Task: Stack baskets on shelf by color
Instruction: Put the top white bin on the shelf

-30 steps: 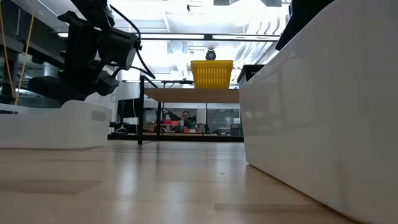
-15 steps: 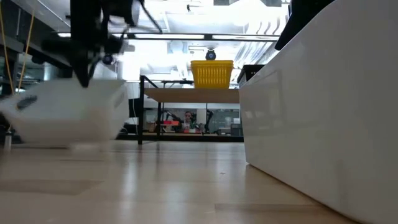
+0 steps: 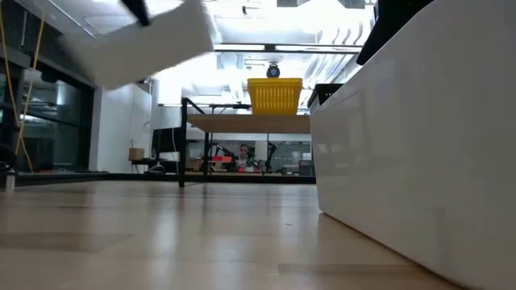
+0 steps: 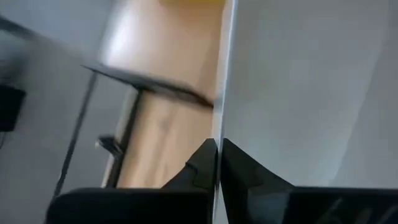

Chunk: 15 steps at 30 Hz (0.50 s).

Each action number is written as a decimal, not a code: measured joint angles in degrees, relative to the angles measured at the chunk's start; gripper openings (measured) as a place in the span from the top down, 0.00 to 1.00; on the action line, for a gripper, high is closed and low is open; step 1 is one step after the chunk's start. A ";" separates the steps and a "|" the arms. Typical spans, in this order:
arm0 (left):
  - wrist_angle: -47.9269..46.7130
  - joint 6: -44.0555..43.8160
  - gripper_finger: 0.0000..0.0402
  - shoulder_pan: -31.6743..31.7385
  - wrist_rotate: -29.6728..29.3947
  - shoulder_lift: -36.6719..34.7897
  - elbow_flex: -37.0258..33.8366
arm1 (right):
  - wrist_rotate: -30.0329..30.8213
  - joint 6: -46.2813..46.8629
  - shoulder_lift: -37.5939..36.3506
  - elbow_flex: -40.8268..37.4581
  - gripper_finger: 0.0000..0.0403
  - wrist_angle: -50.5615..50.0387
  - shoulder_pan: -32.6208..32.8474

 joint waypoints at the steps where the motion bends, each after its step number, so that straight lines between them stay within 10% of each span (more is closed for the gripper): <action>1: 2.11 -1.87 1.00 -0.07 -2.41 -0.32 0.90 | 0.00 0.02 0.00 0.00 1.00 0.08 -0.01; 15: 19.85 -30.68 1.00 3.71 -22.75 1.57 0.98 | -0.09 -0.39 0.00 0.00 1.00 1.20 0.00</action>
